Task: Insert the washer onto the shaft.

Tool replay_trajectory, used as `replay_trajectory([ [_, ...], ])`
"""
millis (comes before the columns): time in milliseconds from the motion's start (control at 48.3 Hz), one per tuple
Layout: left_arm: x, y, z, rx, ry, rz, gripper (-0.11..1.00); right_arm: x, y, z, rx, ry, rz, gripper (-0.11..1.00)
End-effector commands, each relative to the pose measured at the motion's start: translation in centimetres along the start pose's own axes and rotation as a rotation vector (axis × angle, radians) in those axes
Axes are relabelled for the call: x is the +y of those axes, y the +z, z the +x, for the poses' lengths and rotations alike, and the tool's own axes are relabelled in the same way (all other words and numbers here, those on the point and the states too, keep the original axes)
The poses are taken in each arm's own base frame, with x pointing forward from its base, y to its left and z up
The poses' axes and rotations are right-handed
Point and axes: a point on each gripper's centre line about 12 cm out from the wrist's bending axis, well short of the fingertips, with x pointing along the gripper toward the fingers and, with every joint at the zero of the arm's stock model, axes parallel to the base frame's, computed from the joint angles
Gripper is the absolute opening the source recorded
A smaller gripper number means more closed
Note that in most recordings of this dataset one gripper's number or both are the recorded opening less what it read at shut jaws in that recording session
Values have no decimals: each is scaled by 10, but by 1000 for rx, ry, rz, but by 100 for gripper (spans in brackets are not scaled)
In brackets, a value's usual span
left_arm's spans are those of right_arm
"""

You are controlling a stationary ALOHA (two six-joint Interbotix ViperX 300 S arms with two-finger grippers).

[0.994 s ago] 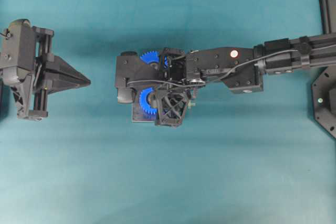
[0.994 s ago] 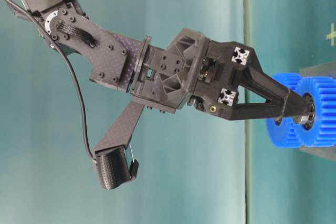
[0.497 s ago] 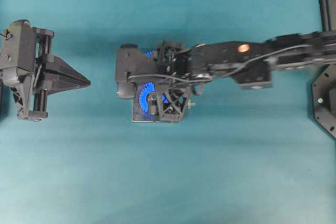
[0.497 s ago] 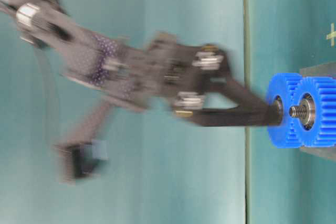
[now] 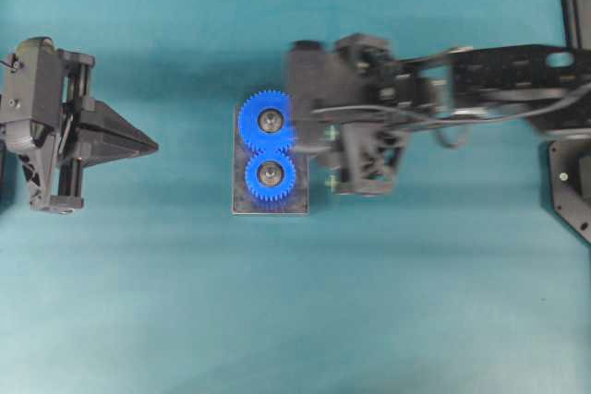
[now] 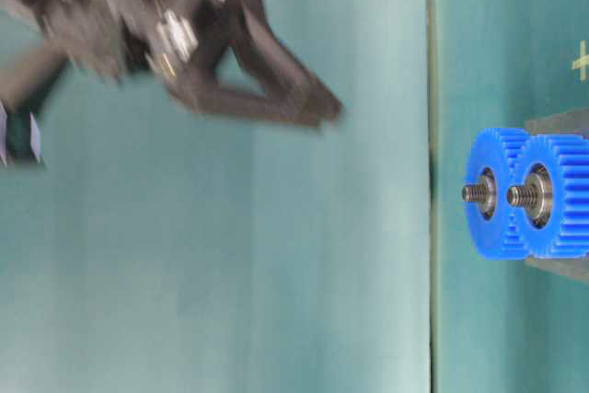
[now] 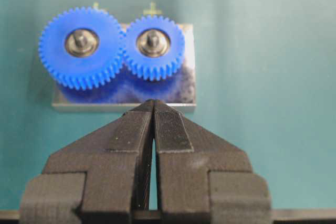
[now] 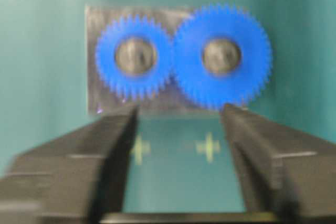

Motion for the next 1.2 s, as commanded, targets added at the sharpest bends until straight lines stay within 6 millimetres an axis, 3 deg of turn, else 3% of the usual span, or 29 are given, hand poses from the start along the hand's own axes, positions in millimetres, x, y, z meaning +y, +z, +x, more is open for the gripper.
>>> replay_trajectory([
  [0,0,7,-2,-32,-1,5,1,-2,1,-22,-69,-3,5,52],
  [207,0,6,-3,-37,1,6,1,-2,-12,-43,-168,-2,5,29],
  [352,0,7,-4,-43,1,6,1,-4,-25,-53,-266,-4,11,22],
  [518,0,8,-5,-46,0,7,1,-3,-51,-52,-359,-1,16,21],
  [725,0,8,-5,-46,-1,4,1,-1,-83,-41,-285,6,26,21],
  [1180,0,2,-4,-32,-1,1,1,-6,-96,-44,-298,-8,43,21],
])
